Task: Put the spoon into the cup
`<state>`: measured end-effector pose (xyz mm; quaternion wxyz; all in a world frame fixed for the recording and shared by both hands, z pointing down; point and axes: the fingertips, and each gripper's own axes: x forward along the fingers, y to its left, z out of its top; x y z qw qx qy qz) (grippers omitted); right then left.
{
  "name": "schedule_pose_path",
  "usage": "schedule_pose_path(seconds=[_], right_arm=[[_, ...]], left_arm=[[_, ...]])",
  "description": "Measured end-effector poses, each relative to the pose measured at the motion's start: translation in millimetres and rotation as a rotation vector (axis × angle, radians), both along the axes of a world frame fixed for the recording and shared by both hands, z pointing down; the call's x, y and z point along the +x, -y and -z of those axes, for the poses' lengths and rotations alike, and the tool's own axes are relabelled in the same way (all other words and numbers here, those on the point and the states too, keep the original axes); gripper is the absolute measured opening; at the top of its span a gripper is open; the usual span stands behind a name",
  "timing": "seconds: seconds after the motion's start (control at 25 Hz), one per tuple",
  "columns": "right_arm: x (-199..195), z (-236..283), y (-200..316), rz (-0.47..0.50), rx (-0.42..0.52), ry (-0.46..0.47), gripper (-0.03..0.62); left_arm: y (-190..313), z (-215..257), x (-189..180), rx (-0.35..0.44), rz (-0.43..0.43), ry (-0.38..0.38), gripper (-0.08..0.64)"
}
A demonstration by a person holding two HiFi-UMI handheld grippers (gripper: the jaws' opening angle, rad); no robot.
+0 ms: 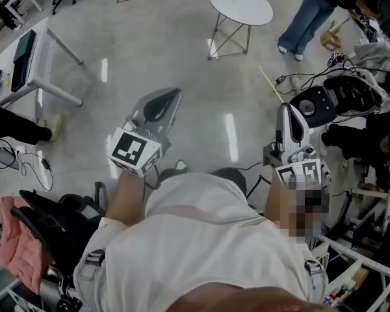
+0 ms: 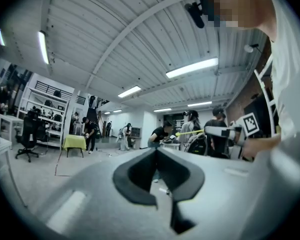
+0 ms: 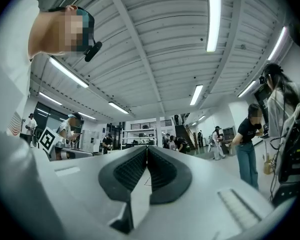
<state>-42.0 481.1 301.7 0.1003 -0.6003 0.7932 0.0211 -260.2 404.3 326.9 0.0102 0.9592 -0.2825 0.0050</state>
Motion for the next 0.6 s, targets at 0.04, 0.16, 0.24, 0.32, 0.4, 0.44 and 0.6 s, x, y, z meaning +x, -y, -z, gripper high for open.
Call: schedule_pose_path(seconds=[0.04, 0.16, 0.24, 0.32, 0.4, 0.44, 0.6], right_arm=[[-6.8, -1.2, 2.9, 0.009, -0.002, -0.003, 0.011], [-19.2, -1.5, 13.7, 0.038, -0.012, -0.012, 0.011], [-22.6, 0.0, 21.8, 0.05, -0.014, -0.025, 0.011], [-22.5, 2.1, 32.3, 0.053, -0.011, -0.035, 0.011], [-22.5, 1.6, 46.0, 0.055, -0.011, -0.039, 0.011], [-22.8, 0.1, 54.0, 0.058, -0.013, -0.038, 0.011], [-12.9, -8.5, 93.1, 0.076, -0.018, -0.019, 0.011]], left_arm=[[1.8, -2.7, -5.4, -0.005, 0.0, -0.002, 0.002], [4.7, -5.4, -16.2, -0.004, 0.007, -0.012, 0.002], [8.1, -4.2, -22.5, 0.001, 0.024, -0.022, 0.002], [14.2, -0.9, -28.5, 0.017, 0.044, -0.041, 0.002], [23.7, 1.8, -35.2, 0.032, 0.063, -0.055, 0.002], [30.4, 1.9, -38.2, 0.034, 0.073, -0.056, 0.002], [65.4, 2.4, -35.0, 0.043, 0.106, -0.05, 0.002]])
